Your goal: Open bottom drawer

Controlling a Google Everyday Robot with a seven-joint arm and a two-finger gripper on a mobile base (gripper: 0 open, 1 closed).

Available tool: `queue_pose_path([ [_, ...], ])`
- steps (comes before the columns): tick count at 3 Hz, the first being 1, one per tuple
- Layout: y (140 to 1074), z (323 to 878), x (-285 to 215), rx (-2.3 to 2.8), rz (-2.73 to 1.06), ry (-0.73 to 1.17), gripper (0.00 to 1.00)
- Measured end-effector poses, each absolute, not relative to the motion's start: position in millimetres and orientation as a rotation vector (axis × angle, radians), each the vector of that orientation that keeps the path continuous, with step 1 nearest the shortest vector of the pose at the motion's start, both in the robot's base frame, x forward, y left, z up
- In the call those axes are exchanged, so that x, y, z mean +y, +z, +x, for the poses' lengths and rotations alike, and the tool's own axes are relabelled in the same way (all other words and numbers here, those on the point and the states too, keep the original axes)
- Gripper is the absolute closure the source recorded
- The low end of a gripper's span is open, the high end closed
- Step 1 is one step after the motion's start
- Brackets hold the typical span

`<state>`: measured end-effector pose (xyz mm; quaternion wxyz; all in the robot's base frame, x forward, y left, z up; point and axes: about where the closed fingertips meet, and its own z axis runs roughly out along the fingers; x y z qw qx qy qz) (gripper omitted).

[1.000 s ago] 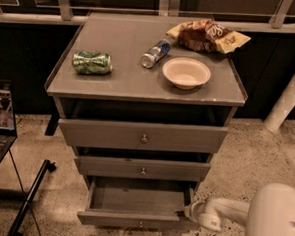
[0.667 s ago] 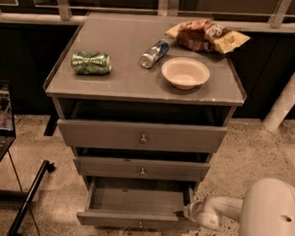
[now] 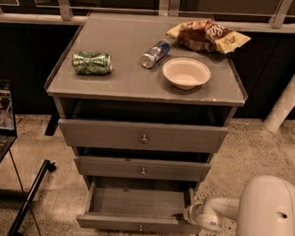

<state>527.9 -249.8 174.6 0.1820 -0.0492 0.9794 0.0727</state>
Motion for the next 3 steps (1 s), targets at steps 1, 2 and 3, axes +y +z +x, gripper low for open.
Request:
queue_pose_path([
  [1, 172.2, 521.0, -246.9, 2.77, -0.134, 0.238, 1.0],
  [2, 171.8, 513.7, -250.5, 2.782, -0.125, 0.244, 1.0],
  [3, 172.4, 513.7, -250.5, 2.782, -0.125, 0.244, 1.0],
])
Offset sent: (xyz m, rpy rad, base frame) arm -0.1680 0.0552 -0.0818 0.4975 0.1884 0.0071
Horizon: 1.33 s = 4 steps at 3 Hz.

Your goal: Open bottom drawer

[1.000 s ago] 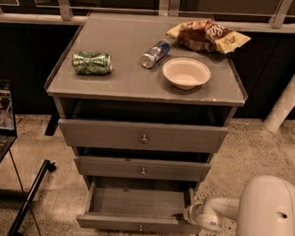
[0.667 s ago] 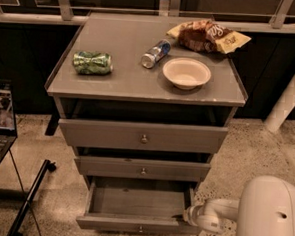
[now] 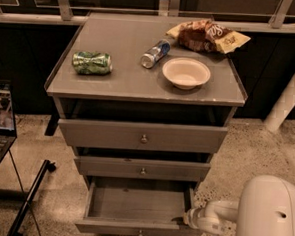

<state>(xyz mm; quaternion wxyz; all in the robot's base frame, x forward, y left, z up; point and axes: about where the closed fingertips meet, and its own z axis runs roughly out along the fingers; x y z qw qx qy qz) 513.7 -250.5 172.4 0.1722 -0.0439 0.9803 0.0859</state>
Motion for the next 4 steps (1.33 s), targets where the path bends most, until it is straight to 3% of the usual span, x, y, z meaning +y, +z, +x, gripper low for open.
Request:
queue_pose_path([
  [2, 164.3, 493.3, -241.4, 2.784, -0.106, 0.34, 1.0],
  [3, 148.2, 455.4, -227.4, 2.766, -0.057, 0.481, 1.0],
  [4, 151.7, 458.7, -227.8, 2.766, -0.057, 0.481, 1.0],
])
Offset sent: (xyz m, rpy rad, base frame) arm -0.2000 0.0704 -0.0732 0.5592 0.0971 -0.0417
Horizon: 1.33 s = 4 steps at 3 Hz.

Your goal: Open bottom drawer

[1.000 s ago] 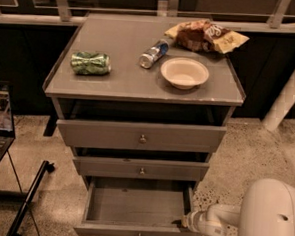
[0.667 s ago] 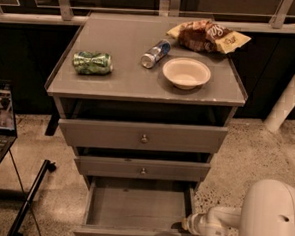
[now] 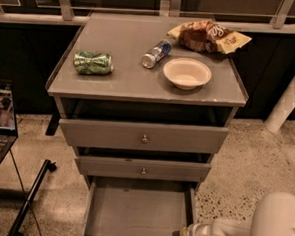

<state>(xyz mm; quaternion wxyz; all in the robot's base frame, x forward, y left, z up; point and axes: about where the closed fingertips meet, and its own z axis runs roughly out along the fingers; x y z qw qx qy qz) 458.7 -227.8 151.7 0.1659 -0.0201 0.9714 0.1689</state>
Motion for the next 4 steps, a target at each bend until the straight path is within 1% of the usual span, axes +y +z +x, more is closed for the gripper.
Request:
queue_pose_path([
  [1, 155.4, 456.9, -229.1, 2.747, -0.044, 0.473, 1.0],
  [2, 166.2, 430.4, -230.4, 2.701, -0.113, 0.392, 1.0],
  [3, 169.5, 406.4, -222.5, 2.673, -0.094, 0.339, 1.0],
  [4, 169.5, 406.4, -222.5, 2.673, -0.094, 0.339, 0.81],
])
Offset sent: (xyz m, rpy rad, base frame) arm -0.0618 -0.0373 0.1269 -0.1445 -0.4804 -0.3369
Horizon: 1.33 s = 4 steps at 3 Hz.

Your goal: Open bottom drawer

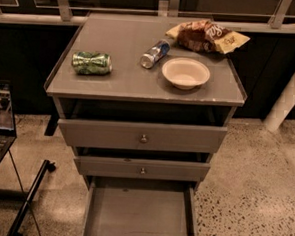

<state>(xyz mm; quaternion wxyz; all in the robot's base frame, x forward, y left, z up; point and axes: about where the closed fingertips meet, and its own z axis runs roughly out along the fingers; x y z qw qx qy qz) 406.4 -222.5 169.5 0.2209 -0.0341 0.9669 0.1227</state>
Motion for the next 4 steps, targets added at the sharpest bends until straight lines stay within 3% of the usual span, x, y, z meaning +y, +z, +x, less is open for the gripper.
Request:
queue_pose_path([
  [3, 175.9, 411.7, -226.4, 2.634, -0.08, 0.331, 0.12],
  [4, 204.9, 418.8, -233.0, 2.551, -0.08, 0.265, 0.0],
])
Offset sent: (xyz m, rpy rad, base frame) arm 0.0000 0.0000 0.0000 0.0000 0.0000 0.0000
